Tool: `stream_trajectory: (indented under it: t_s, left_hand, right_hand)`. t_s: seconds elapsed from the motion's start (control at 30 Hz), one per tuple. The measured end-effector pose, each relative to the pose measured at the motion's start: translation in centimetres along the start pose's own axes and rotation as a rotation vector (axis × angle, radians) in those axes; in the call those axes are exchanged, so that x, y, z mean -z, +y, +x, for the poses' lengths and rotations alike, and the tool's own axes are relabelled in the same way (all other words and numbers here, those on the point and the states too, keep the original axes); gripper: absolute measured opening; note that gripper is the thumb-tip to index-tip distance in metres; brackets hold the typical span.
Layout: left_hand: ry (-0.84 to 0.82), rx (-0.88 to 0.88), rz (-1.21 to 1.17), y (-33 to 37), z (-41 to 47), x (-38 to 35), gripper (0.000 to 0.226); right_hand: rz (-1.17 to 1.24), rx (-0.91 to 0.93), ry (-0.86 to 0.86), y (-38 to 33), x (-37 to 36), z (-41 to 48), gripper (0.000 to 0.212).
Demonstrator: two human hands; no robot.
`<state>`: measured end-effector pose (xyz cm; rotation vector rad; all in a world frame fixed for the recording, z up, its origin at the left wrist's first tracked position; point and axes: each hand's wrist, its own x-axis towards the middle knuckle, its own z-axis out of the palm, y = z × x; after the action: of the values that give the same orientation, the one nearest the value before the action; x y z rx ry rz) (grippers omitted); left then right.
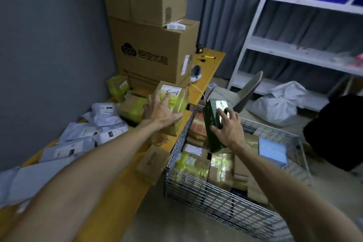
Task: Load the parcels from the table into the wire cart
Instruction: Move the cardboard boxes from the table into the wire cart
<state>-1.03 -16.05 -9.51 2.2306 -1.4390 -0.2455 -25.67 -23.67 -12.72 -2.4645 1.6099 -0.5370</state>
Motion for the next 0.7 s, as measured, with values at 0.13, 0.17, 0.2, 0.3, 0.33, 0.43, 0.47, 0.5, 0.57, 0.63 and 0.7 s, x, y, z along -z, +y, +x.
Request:
stream_trajectory:
  t_s: [0.13,0.17,0.2,0.3,0.33,0.43,0.47,0.5,0.57,0.63,0.7]
  left_hand:
    - [-0.016,-0.112,0.008,6.1,-0.3,-3.6,0.091]
    - [-0.033,-0.128,-0.007,7.7,-0.5,-4.5,0.091]
    - [-0.054,-0.143,-0.021,9.3,-0.7,-5.5,0.09]
    - [-0.094,-0.174,0.008,13.8,-1.6,-8.3,0.097]
    - [-0.102,-0.184,0.033,15.3,-1.9,-9.2,0.099]
    - [-0.135,-0.237,0.102,19.5,-3.0,-11.9,0.101]
    - [-0.143,-0.255,0.116,20.7,-3.3,-12.9,0.101]
    - [-0.149,-0.269,0.122,21.8,-3.6,-13.8,0.1]
    - [-0.168,-0.3,0.124,23.8,-4.1,-15.7,0.099]
    - [-0.209,-0.322,0.113,25.4,-4.7,-17.6,0.095]
    - [-0.234,-0.323,0.115,26.6,-5.1,-19.3,0.091]
  right_hand:
    - [-0.013,-0.09,0.03,6.1,2.4,-2.0,0.075]
    - [-0.015,-0.102,0.041,7.8,3.0,-2.5,0.075]
    - [-0.016,-0.117,0.049,9.7,3.6,-3.1,0.074]
    - [-0.03,-0.183,0.055,15.4,5.4,-5.0,0.074]
    - [-0.036,-0.21,0.055,17.3,6.0,-5.7,0.074]
    - [-0.027,-0.301,0.06,22.7,7.3,-7.2,0.074]
    - [-0.02,-0.323,0.066,24.3,7.6,-7.7,0.074]
    - [-0.01,-0.341,0.071,25.8,7.7,-8.2,0.074]
    - [0.016,-0.373,0.065,28.5,7.8,-9.2,0.074]
    - [0.034,-0.406,0.039,30.6,7.5,-10.3,0.074]
    - [0.04,-0.425,0.026,32.3,7.0,-10.9,0.074]
